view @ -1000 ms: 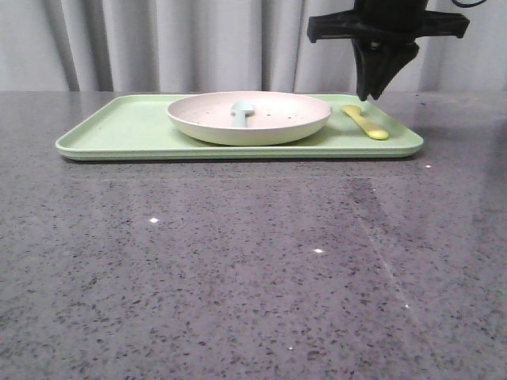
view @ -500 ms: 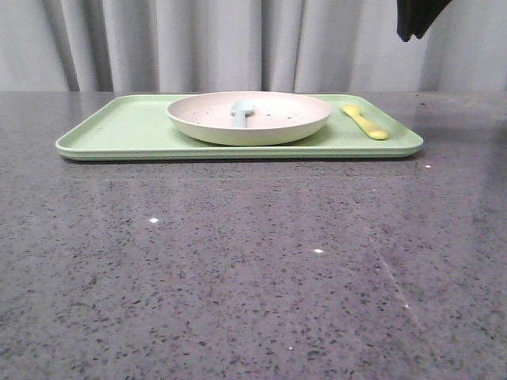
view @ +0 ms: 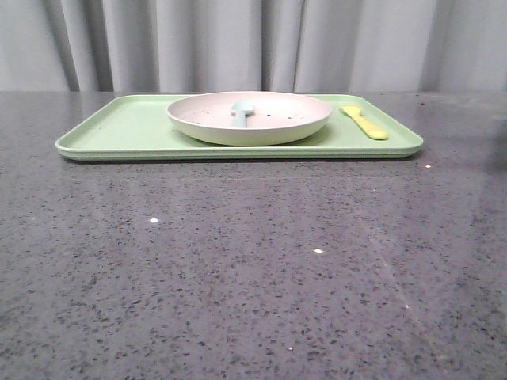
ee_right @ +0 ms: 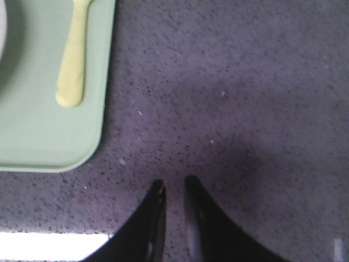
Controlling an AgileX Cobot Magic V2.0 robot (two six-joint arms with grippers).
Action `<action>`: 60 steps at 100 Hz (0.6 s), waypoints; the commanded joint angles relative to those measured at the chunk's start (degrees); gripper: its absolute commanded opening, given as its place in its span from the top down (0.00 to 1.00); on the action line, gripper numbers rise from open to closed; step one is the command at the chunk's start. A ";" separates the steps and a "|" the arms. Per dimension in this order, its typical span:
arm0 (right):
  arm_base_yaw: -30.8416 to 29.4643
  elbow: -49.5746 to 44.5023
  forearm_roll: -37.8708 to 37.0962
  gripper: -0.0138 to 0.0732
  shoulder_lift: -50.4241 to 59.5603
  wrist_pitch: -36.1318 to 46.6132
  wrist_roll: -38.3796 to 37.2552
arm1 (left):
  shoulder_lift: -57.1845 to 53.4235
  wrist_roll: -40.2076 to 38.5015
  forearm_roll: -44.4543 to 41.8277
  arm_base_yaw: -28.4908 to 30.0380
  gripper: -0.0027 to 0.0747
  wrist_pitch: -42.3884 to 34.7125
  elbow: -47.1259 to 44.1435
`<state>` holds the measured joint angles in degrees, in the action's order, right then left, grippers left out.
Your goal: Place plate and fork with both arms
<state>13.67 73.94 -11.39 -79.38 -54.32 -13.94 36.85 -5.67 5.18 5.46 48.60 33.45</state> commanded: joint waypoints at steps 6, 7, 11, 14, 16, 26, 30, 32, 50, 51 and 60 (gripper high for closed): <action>-0.85 -6.78 -1.56 0.71 9.76 5.48 0.34 | -0.12 -0.11 0.27 0.06 0.33 -2.94 1.47; -0.85 -7.57 -1.56 0.71 10.14 5.66 0.34 | -0.12 -0.11 0.27 0.06 0.33 -2.94 1.47; -0.85 -9.59 -1.56 0.71 12.39 6.10 0.34 | -0.12 -0.11 0.27 0.06 0.33 -2.94 1.47; -0.85 -11.60 -1.56 0.71 13.86 6.39 0.34 | -0.12 -0.11 0.27 0.06 0.33 -2.94 1.47; -0.85 -12.77 -1.56 0.71 14.97 6.53 0.34 | -0.12 -0.11 0.27 0.06 0.33 -2.94 1.47; -0.85 -18.20 -1.56 0.71 20.20 6.70 0.34 | -0.12 -0.11 0.27 0.06 0.33 -2.94 1.47; -0.85 -20.60 -1.56 0.71 22.50 6.70 0.34 | -0.12 -0.11 0.27 0.06 0.33 -2.94 1.47; -0.85 -21.38 -1.63 0.71 23.65 6.70 0.34 | -0.12 -0.11 0.27 0.06 0.33 -2.94 1.47; -0.85 -31.59 -1.73 0.71 33.84 7.43 0.34 | -0.12 -0.11 0.27 0.06 0.33 -2.94 1.47; -0.85 -32.31 -1.73 0.71 34.73 7.43 0.34 | -0.12 -0.11 0.27 0.06 0.33 -2.94 1.47; -0.85 -36.37 -1.68 0.71 39.99 7.41 0.34 | -0.12 -0.11 0.27 0.06 0.33 -2.94 1.47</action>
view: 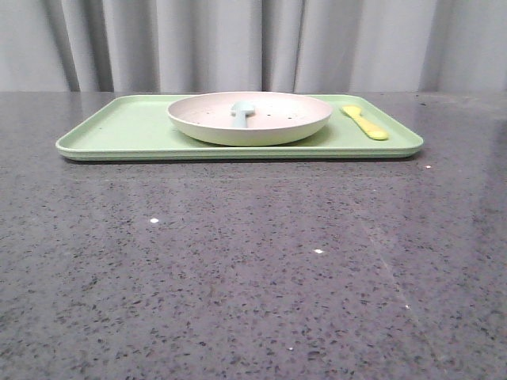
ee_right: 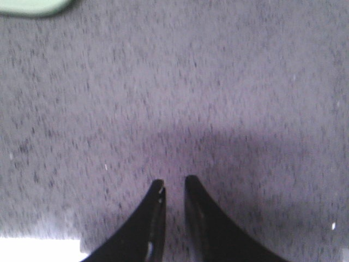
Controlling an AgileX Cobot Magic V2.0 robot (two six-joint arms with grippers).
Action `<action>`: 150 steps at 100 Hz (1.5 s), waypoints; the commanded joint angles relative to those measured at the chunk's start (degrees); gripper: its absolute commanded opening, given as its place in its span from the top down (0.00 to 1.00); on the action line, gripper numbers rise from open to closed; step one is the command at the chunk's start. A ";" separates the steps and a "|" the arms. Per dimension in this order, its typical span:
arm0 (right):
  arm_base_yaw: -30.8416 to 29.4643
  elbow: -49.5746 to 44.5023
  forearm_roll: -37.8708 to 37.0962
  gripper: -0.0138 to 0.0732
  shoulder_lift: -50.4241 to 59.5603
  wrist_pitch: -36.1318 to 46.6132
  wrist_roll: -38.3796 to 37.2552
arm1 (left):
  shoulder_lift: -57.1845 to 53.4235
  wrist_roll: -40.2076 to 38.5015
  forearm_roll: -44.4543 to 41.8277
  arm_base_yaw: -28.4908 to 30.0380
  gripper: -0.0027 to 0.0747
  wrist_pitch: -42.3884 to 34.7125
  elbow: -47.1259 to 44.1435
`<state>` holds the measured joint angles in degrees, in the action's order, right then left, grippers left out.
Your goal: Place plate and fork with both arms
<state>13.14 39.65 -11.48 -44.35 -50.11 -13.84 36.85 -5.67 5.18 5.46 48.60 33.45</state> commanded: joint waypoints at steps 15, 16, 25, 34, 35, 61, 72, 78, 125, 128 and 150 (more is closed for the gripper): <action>-0.32 -6.86 -1.59 0.71 14.40 2.11 0.25 | -0.12 -0.11 0.27 0.06 0.33 -2.94 1.47; -0.32 -6.99 -1.59 0.71 15.22 2.05 0.25 | -0.12 -0.11 0.27 0.06 0.33 -2.94 1.47; -0.32 -8.04 -1.59 0.71 19.73 1.23 0.25 | -0.12 -0.11 0.27 0.06 0.33 -2.94 1.47; -0.32 -8.39 -1.59 0.71 23.50 0.36 0.25 | -0.12 -0.11 0.27 0.06 0.33 -3.28 1.47; -0.32 -8.39 -1.59 0.71 23.73 0.36 0.25 | -0.12 -0.11 0.27 0.06 0.33 -3.41 1.47; -0.32 -8.39 -1.59 0.72 26.99 -0.65 0.25 | -0.12 -0.11 0.27 0.06 0.33 -4.48 1.47; -0.32 -8.39 -1.59 0.72 26.99 -0.65 0.25 | -0.12 -0.11 0.27 0.06 0.33 -4.85 1.47; -0.32 -8.39 -1.59 0.72 26.99 -0.65 0.25 | -0.12 -0.11 0.27 0.06 0.33 -4.85 1.47; -0.32 -8.39 -1.59 0.90 26.99 -0.70 0.25 | -0.12 -0.11 0.27 0.06 0.86 -4.85 1.47; -0.32 -8.39 -1.59 0.93 26.99 -0.70 0.25 | -0.12 -0.11 0.27 0.06 0.90 -4.85 1.47; -0.32 -8.39 -1.59 0.92 26.99 -0.90 0.25 | -2.64 -0.11 0.27 0.06 0.99 -5.28 0.25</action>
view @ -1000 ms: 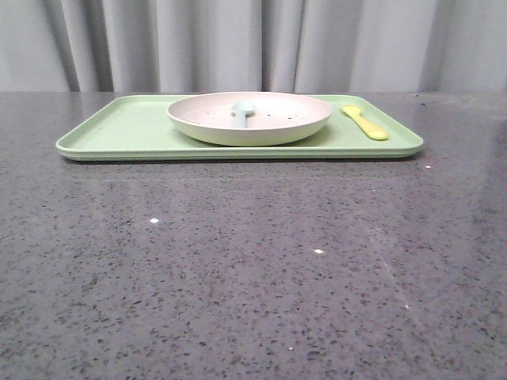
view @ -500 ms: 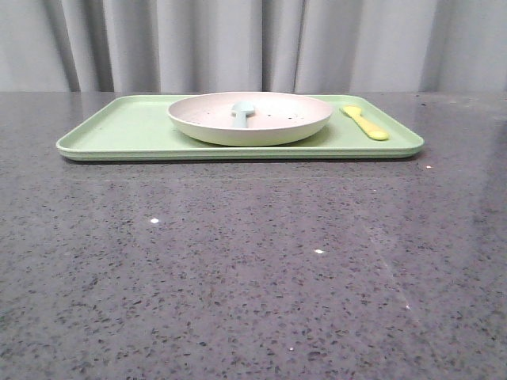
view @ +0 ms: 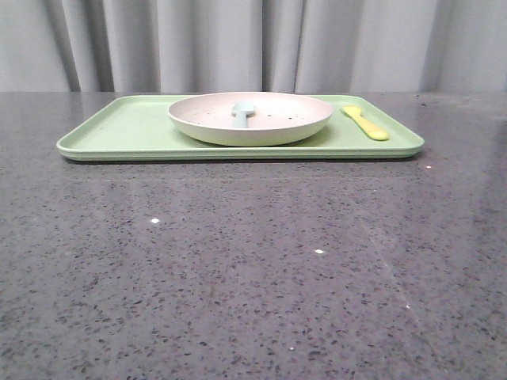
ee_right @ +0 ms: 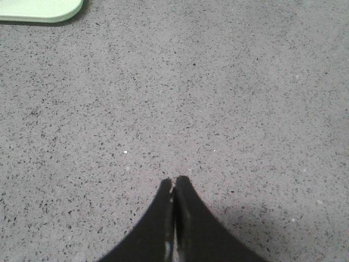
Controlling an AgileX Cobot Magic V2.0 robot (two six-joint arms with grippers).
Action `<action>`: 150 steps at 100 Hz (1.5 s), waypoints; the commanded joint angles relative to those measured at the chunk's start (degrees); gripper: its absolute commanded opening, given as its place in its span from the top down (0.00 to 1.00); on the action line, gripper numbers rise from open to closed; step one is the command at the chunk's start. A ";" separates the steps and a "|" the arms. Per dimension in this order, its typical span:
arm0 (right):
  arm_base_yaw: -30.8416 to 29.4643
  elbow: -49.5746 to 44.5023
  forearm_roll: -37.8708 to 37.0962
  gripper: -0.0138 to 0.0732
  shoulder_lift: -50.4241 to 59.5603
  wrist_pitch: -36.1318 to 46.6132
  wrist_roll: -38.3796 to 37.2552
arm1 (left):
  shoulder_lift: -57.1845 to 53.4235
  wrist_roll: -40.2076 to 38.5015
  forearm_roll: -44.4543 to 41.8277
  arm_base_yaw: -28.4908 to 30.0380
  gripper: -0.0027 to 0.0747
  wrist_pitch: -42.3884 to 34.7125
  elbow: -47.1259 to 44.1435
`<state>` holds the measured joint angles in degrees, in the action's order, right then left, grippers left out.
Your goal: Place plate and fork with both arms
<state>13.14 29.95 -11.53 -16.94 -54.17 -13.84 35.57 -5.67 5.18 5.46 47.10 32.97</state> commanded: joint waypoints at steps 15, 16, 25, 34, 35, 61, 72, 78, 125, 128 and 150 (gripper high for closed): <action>-0.32 1.31 -1.55 0.92 -0.42 1.87 0.25 | -6.01 -0.11 0.27 0.06 0.99 -3.99 -2.59; -0.32 1.31 -1.55 0.92 -0.42 1.83 0.25 | -6.22 -0.11 0.27 0.06 0.99 -3.99 -2.94; -0.32 1.31 -1.55 0.92 -0.42 1.39 0.25 | -8.26 -0.11 0.27 0.06 0.99 -4.07 -5.05; -0.32 1.31 -1.55 0.92 -0.42 1.33 0.25 | -8.69 -0.11 0.27 0.06 0.99 -4.62 -5.46; -0.32 1.31 -1.55 0.92 -0.42 1.33 0.25 | -8.69 -0.11 0.27 0.06 0.99 -4.62 -5.46; -0.32 1.31 -1.55 0.92 -0.42 1.33 0.25 | -8.69 -0.11 0.27 0.06 0.99 -4.65 -5.46; -0.32 1.31 -1.55 0.92 -0.42 1.33 0.25 | -8.69 -0.11 0.27 0.06 0.99 -4.75 -5.46; -0.32 1.31 -1.55 0.92 -0.42 1.33 0.25 | -8.69 -0.11 0.27 0.06 0.99 -4.89 -5.54; -0.32 1.31 -1.55 0.92 -0.42 1.33 0.25 | -8.79 -0.11 -0.20 -0.43 0.99 -17.36 -7.57; -0.32 1.31 -1.55 0.92 -0.42 1.33 0.25 | -8.92 -0.11 -0.20 -1.08 0.99 -22.36 -8.49; -0.32 1.31 -1.55 0.92 -0.42 1.33 0.25 | -12.31 -0.11 -1.57 -7.35 0.99 -46.10 -19.08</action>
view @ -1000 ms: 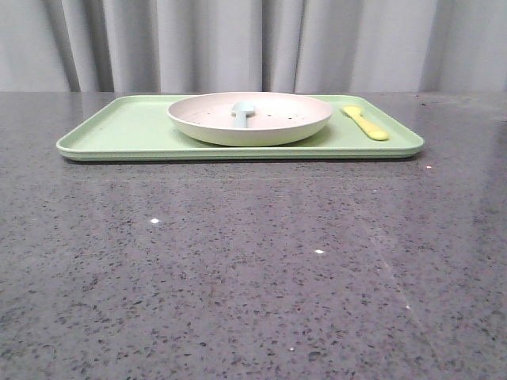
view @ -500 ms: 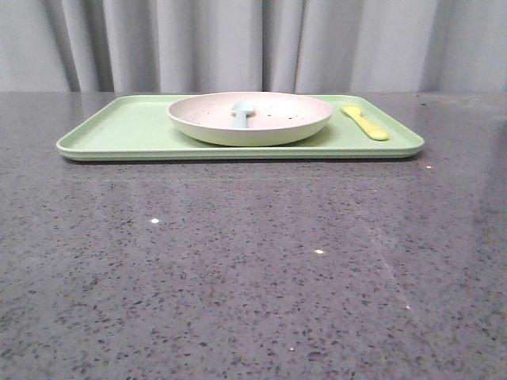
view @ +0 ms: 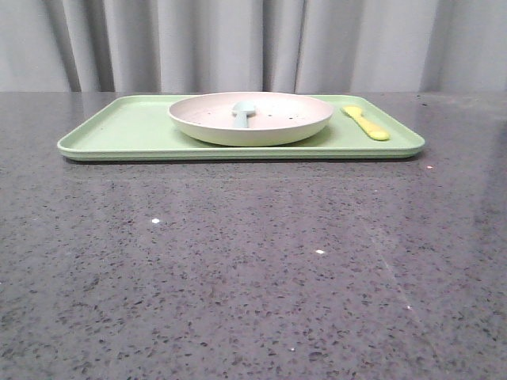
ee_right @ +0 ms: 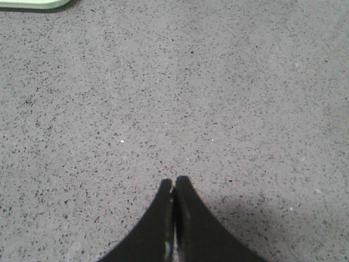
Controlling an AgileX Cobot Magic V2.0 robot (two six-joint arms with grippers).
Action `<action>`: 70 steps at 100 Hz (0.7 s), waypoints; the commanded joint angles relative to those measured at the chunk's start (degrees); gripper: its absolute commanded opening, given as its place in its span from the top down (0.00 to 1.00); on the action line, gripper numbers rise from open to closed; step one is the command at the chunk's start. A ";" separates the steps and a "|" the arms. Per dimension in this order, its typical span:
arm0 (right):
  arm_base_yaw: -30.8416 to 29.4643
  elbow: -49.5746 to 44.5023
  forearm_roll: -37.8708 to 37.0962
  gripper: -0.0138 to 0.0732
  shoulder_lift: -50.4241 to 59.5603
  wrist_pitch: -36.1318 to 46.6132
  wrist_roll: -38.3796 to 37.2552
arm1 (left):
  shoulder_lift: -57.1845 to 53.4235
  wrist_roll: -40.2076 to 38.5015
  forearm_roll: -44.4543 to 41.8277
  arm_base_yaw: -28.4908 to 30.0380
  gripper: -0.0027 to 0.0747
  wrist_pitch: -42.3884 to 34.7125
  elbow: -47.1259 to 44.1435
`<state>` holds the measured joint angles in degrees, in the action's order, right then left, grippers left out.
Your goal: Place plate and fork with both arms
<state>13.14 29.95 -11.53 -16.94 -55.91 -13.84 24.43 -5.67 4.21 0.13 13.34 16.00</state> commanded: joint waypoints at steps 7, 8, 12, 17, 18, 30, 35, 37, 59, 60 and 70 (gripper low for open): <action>-0.32 1.31 -1.55 0.92 -0.42 3.08 0.25 | -3.00 -0.11 -0.72 -2.42 0.99 -15.17 -5.65; -0.32 1.31 -1.55 0.92 -0.42 3.08 0.25 | -3.43 -0.11 -0.72 -2.42 0.99 -15.39 -6.29; -0.32 1.31 -1.55 0.92 -0.42 3.08 0.25 | -4.62 -0.11 -0.72 -2.31 0.99 -15.57 -8.11; -0.32 1.31 -1.55 0.92 -0.42 3.08 0.25 | -6.71 -0.11 -0.89 -2.31 0.99 -15.79 -10.05; -0.32 1.31 -1.55 0.92 -0.42 3.08 0.25 | -6.99 -0.11 -0.90 -2.31 0.99 -15.79 -10.30; -0.32 1.31 -1.55 0.92 -0.42 3.08 0.25 | -12.51 -0.11 -2.58 -2.31 0.99 -15.79 -14.03; -0.32 1.31 -1.55 0.92 -0.42 3.08 0.25 | -14.89 -0.11 -3.31 -2.31 0.99 -15.79 -15.21; -0.32 1.31 -1.55 0.92 -0.42 3.08 0.25 | -15.89 -0.11 -3.60 -2.31 0.99 -15.79 -15.66; -0.32 1.31 -1.55 0.92 -0.42 3.08 0.25 | -24.32 -0.11 -5.25 -1.62 0.99 -14.01 -16.67; -0.32 1.31 -1.55 0.92 -0.42 3.08 0.25 | -24.73 -0.11 -5.25 -1.53 0.99 -14.01 -16.67; -0.32 1.31 -1.55 0.92 -0.42 3.08 0.25 | -26.56 -0.11 -5.25 -0.61 0.99 -14.10 -16.67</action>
<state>13.14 29.95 -11.53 -16.94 -55.91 -13.84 -0.20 -5.67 -0.84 -1.15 3.08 0.00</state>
